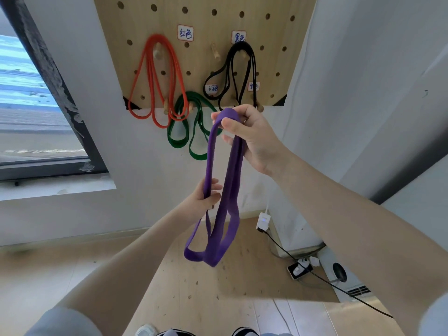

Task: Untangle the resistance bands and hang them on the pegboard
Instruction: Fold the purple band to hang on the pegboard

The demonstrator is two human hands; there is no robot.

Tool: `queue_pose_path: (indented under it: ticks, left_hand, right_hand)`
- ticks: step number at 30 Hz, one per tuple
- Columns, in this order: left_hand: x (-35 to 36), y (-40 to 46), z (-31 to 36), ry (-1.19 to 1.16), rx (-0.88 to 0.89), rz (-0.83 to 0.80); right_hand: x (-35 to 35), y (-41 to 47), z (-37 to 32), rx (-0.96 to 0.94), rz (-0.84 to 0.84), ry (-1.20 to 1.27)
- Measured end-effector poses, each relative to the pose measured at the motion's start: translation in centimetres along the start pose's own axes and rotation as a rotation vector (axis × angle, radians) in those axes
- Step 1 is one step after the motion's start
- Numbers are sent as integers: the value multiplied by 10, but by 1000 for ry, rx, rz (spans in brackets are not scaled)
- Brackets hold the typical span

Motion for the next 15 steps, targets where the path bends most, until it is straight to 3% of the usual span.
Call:
queue_pose_path:
  ticks: [4, 9, 15]
  left_hand:
    - [5, 0, 7, 45, 26, -217]
    - [18, 3, 10, -3, 86, -91]
    - [7, 3, -1, 84, 38, 30]
  right_hand:
    - [4, -1, 9, 86, -47, 175]
    - [3, 3, 13, 85, -34, 455]
    - [-32, -1, 8, 48, 176, 358]
Point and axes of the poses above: each hand's wrist, its own y-axis towards the middle knuckle, its own x-axis out of the palm, z = x × y, the point moved 1 cm from there along y, towards the middle knuckle, and after that the axes turned 14 degrees about y, right-handed, at the moved point
